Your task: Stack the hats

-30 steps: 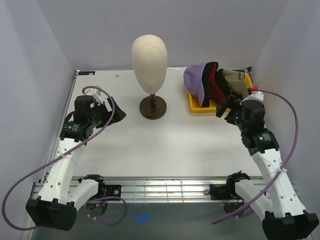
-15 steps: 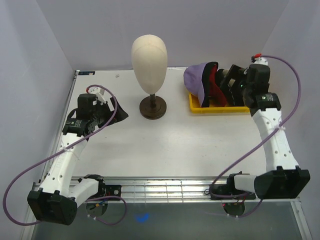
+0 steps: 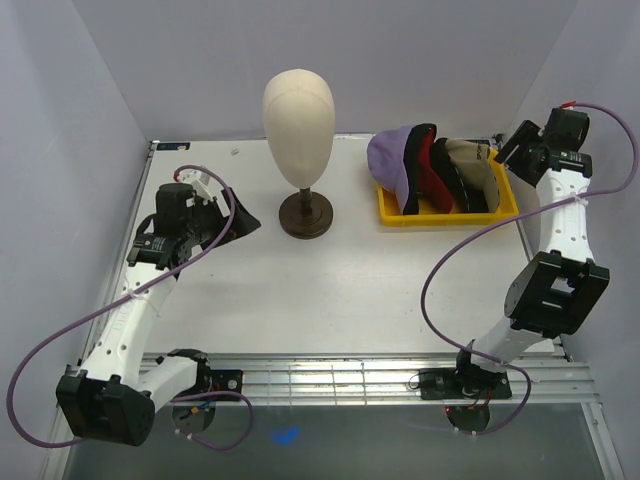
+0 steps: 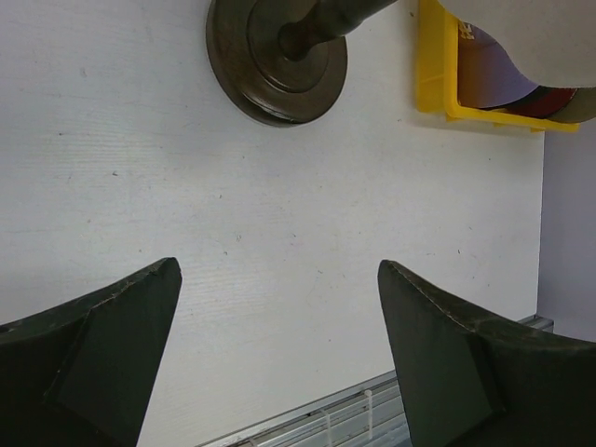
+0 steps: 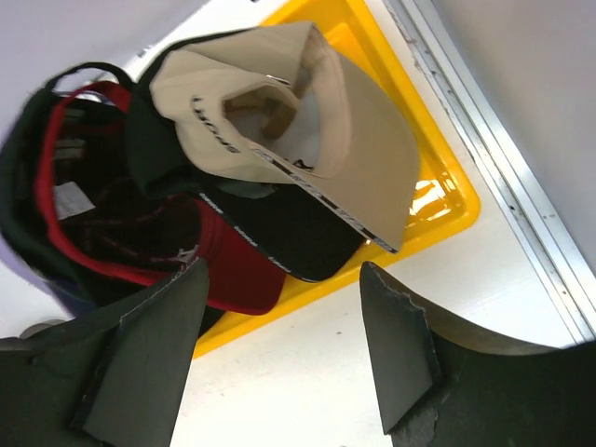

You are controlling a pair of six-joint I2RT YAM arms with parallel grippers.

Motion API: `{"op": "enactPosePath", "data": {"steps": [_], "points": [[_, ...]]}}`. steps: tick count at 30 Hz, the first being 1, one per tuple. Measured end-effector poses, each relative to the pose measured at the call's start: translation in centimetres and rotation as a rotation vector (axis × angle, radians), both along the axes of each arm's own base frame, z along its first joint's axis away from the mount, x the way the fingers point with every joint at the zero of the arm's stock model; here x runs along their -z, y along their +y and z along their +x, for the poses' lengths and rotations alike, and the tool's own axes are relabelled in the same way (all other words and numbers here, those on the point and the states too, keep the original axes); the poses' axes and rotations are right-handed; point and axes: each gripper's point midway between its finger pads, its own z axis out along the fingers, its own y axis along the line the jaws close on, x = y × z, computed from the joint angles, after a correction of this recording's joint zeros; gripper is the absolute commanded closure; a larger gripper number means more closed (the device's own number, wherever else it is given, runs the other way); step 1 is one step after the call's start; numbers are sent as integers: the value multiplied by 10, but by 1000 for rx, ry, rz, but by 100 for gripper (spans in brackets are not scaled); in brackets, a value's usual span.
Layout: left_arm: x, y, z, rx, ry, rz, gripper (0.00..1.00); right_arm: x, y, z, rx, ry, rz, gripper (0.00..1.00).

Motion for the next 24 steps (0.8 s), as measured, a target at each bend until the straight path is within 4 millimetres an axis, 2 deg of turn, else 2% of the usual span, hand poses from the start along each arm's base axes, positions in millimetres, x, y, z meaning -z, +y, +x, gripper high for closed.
{"op": "enactPosePath", "data": {"steps": [5, 11, 19, 24], "points": [[5, -1, 0, 6, 1, -5, 3, 14, -14, -6, 14, 36, -9, 28], [8, -2, -1, 9, 6, -12, 3, 26, -11, 4, -18, 42, 7, 30], [6, -3, 0, 10, -2, -15, 3, 88, -1, 21, -63, 153, 56, 32], [8, -3, -1, 10, 2, -13, 3, 112, 3, 25, -81, 206, 45, 34]]}}
